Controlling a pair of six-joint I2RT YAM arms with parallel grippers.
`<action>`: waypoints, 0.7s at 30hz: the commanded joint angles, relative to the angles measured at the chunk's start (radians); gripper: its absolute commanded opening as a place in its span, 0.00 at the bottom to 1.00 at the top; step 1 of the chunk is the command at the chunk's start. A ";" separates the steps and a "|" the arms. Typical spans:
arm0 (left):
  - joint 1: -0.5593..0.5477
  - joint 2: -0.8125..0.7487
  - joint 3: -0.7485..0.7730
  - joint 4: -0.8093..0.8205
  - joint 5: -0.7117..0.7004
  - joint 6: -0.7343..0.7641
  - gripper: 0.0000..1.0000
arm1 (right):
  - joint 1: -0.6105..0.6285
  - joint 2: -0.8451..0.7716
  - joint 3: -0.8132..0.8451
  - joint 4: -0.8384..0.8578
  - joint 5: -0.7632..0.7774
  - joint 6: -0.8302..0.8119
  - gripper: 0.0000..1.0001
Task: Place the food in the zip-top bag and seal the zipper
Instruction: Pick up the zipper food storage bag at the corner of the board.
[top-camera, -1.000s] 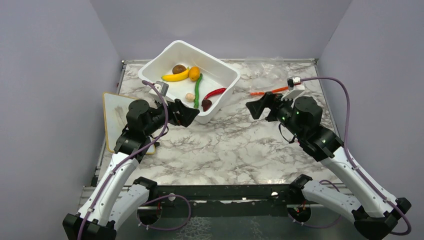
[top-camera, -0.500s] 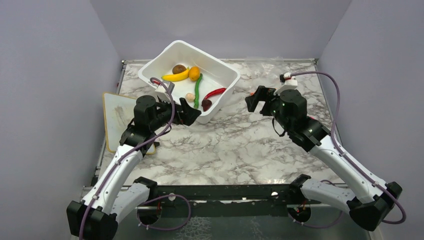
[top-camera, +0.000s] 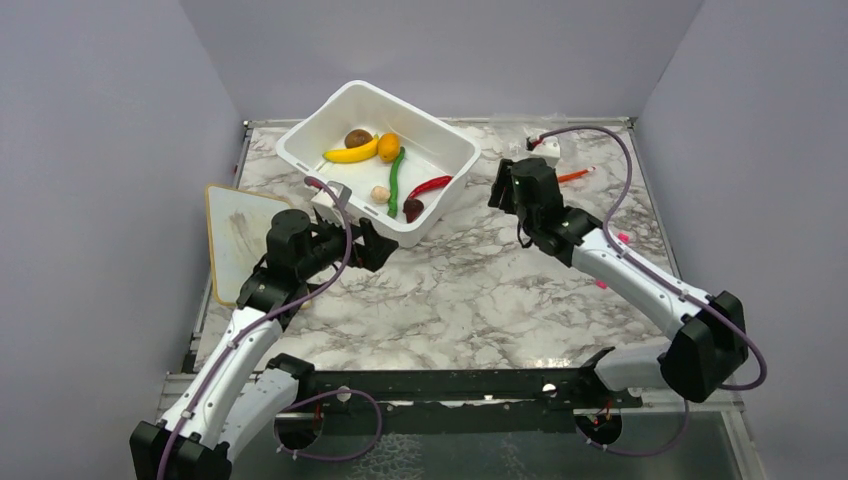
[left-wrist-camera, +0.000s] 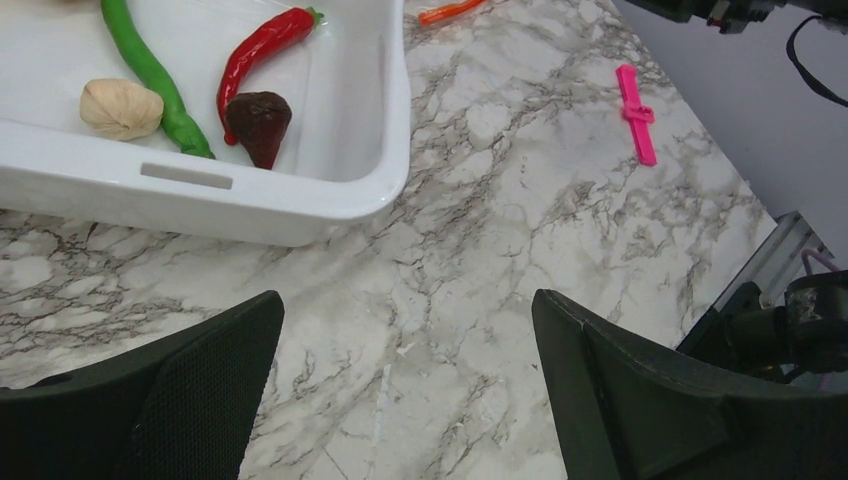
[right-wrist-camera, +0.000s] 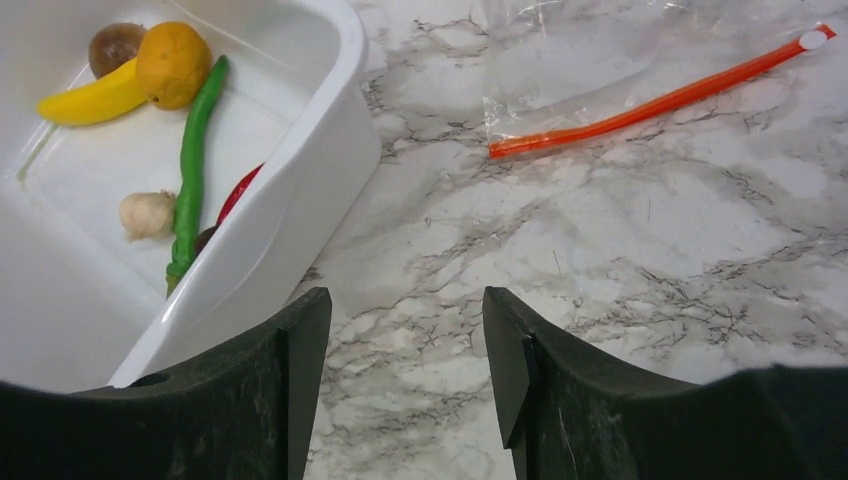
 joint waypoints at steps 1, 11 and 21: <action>-0.005 -0.030 -0.001 -0.014 -0.029 0.055 0.99 | -0.072 0.094 0.051 0.113 0.009 0.060 0.56; -0.010 -0.092 -0.005 -0.034 -0.069 0.073 0.99 | -0.339 0.344 0.117 0.210 -0.245 0.300 0.51; -0.044 -0.082 -0.004 -0.039 -0.069 0.073 0.99 | -0.516 0.555 0.184 0.209 -0.287 0.509 0.48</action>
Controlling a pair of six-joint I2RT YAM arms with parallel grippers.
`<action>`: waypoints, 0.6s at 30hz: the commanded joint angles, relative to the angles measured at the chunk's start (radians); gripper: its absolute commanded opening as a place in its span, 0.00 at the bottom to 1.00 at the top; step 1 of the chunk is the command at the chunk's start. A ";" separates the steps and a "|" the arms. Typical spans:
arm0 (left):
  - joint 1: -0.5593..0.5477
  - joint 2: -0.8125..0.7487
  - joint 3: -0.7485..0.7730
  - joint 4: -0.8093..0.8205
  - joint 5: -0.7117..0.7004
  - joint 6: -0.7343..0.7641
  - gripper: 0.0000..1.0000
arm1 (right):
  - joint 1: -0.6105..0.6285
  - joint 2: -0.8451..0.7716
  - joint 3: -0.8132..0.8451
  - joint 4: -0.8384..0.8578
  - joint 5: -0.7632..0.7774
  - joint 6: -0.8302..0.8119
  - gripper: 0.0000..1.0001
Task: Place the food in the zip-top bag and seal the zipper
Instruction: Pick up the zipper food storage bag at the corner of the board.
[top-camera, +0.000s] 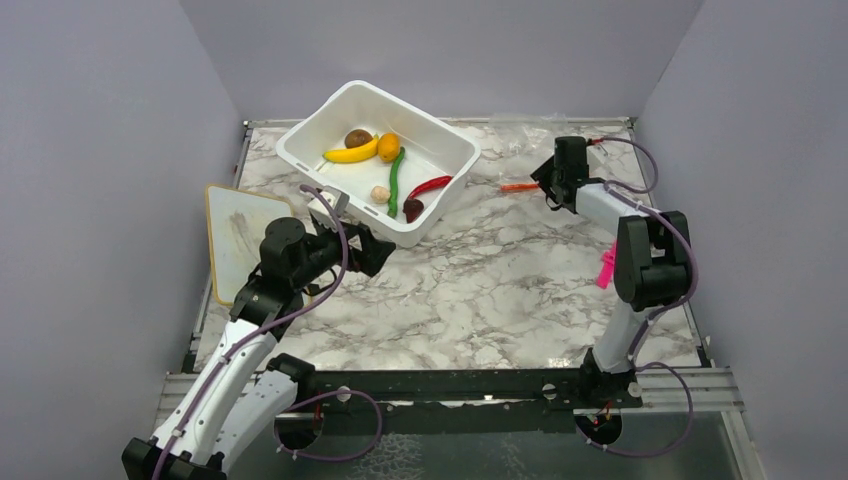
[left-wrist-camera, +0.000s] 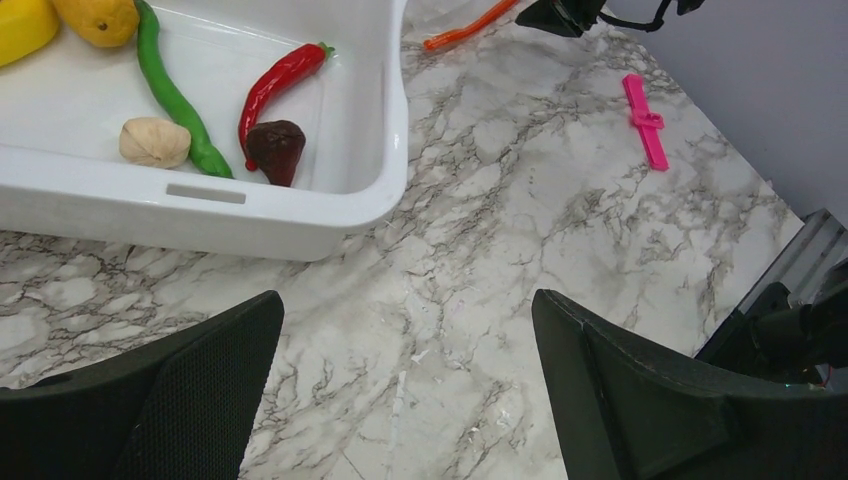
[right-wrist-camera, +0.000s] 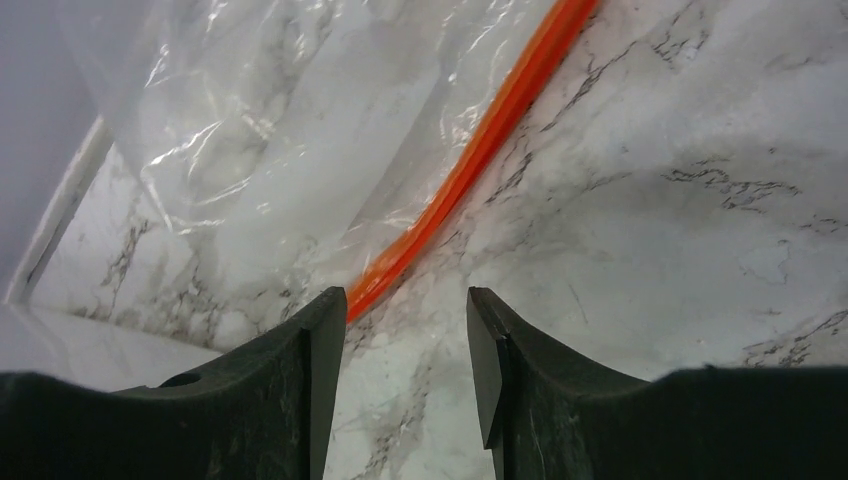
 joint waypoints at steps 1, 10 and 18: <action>-0.011 0.003 0.001 -0.005 -0.009 0.012 0.99 | -0.058 0.064 0.066 0.034 -0.023 0.112 0.48; -0.012 -0.029 -0.002 -0.008 -0.018 0.017 0.99 | -0.145 0.137 0.090 0.039 -0.053 0.231 0.44; -0.012 -0.030 0.000 -0.008 -0.002 0.015 0.99 | -0.170 0.208 0.150 0.034 -0.091 0.281 0.36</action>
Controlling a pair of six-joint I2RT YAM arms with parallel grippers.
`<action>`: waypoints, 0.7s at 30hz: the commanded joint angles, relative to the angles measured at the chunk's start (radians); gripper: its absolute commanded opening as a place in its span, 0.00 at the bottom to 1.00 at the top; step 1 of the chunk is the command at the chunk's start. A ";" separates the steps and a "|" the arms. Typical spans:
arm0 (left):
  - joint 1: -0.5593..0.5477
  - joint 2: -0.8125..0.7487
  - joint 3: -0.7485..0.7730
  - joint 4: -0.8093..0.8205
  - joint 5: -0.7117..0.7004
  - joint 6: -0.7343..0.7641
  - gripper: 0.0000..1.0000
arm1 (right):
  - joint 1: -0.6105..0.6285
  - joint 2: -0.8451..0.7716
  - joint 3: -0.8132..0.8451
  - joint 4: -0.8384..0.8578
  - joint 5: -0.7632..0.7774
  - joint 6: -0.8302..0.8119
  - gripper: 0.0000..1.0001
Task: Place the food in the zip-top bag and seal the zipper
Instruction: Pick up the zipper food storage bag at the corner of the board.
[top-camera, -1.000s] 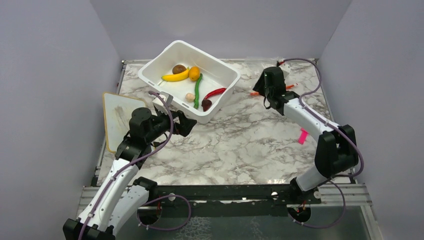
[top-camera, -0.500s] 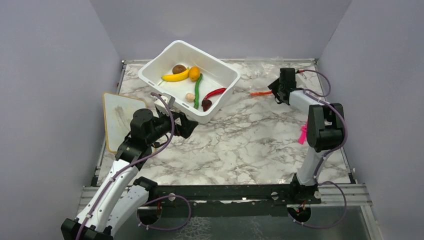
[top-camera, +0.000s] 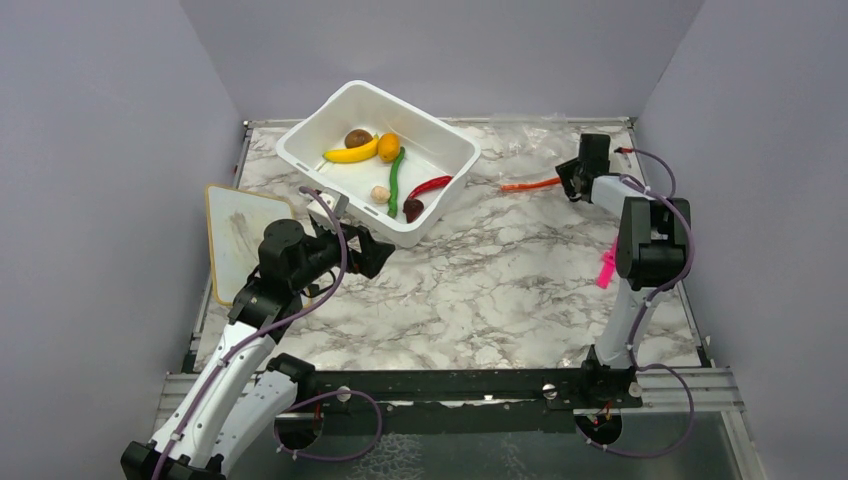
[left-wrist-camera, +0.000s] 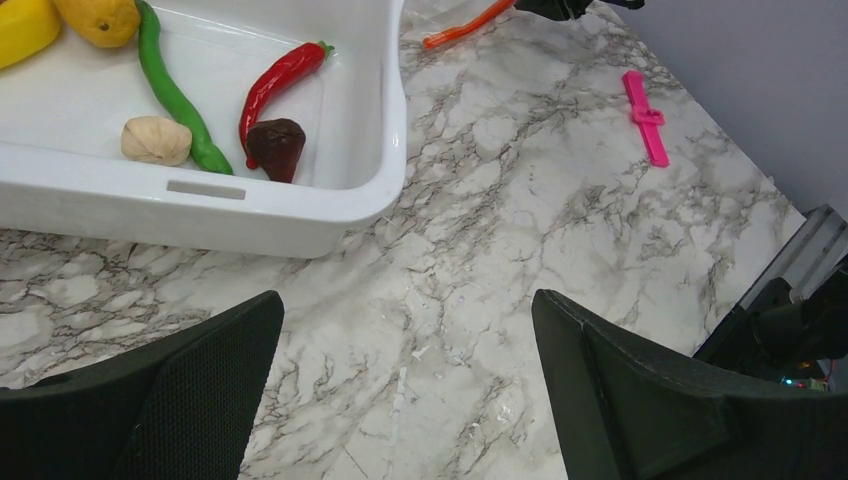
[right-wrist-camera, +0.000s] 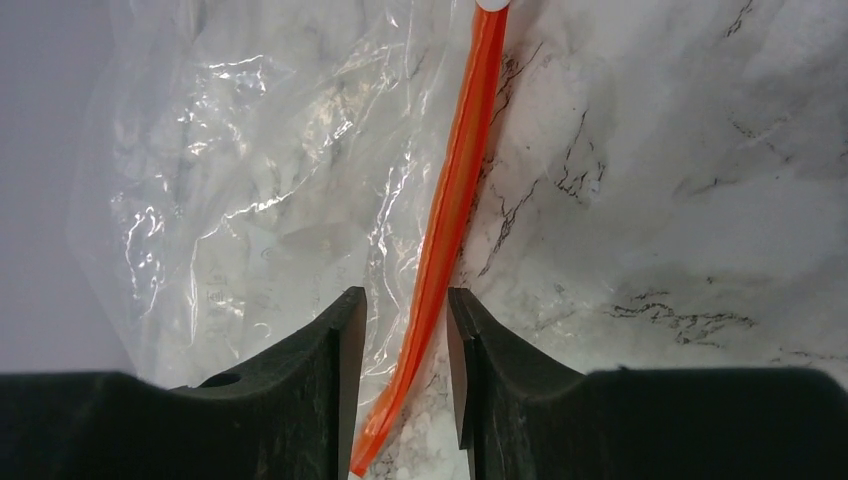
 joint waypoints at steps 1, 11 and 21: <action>-0.004 -0.015 0.000 0.007 -0.001 0.008 0.99 | -0.005 0.056 0.055 0.014 -0.032 0.052 0.35; -0.003 -0.022 -0.002 0.008 0.003 0.009 0.99 | -0.015 0.145 0.124 -0.019 -0.057 0.053 0.33; -0.003 -0.016 -0.003 0.008 0.009 0.008 0.99 | -0.021 0.188 0.131 -0.050 -0.060 0.061 0.31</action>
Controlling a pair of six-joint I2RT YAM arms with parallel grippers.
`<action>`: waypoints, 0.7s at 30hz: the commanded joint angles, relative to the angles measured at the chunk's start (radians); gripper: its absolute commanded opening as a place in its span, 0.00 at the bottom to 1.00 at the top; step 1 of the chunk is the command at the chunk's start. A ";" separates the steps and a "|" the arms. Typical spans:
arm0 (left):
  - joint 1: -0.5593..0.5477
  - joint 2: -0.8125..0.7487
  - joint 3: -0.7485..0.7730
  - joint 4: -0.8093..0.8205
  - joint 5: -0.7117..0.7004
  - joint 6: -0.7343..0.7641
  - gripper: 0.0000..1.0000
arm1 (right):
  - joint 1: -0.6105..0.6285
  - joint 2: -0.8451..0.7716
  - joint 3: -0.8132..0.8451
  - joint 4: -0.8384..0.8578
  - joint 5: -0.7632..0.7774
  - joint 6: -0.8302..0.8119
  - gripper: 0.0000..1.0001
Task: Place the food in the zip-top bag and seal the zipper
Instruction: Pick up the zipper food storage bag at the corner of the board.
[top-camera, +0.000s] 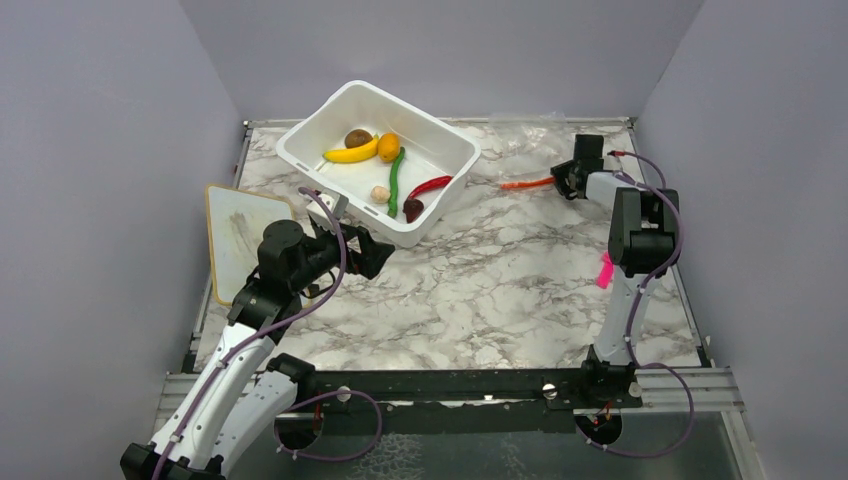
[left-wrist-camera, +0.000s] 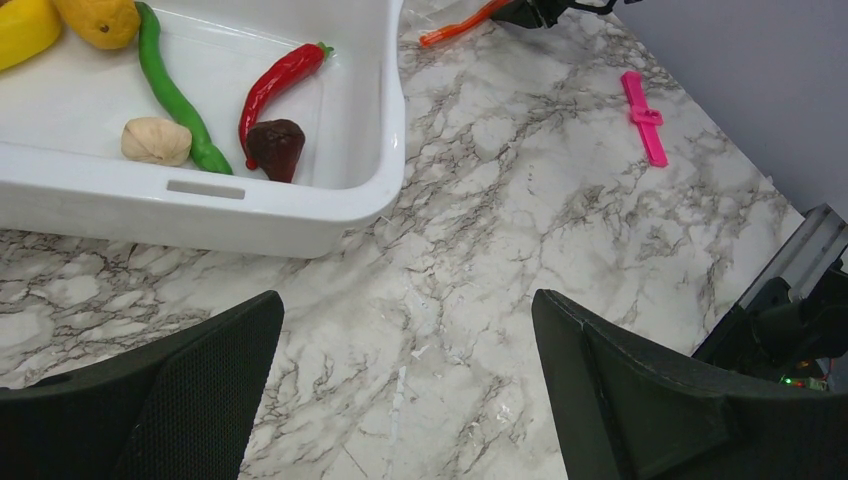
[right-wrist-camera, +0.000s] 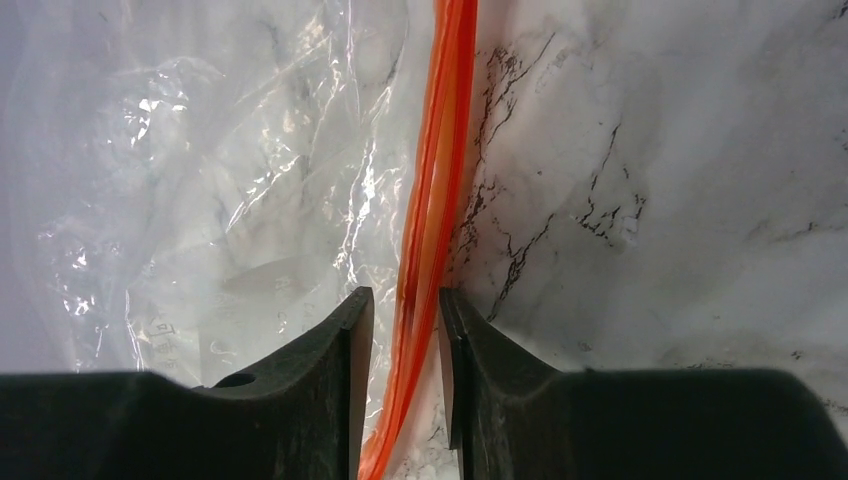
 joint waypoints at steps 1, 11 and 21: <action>-0.002 -0.008 -0.003 0.013 0.010 0.009 0.99 | -0.008 0.040 0.021 -0.036 -0.005 0.011 0.29; -0.003 -0.005 -0.004 0.013 0.007 0.011 0.99 | -0.012 0.022 -0.022 0.014 -0.008 -0.039 0.01; -0.003 -0.003 0.004 0.004 0.017 0.031 0.99 | -0.012 -0.108 -0.160 0.069 -0.022 -0.139 0.01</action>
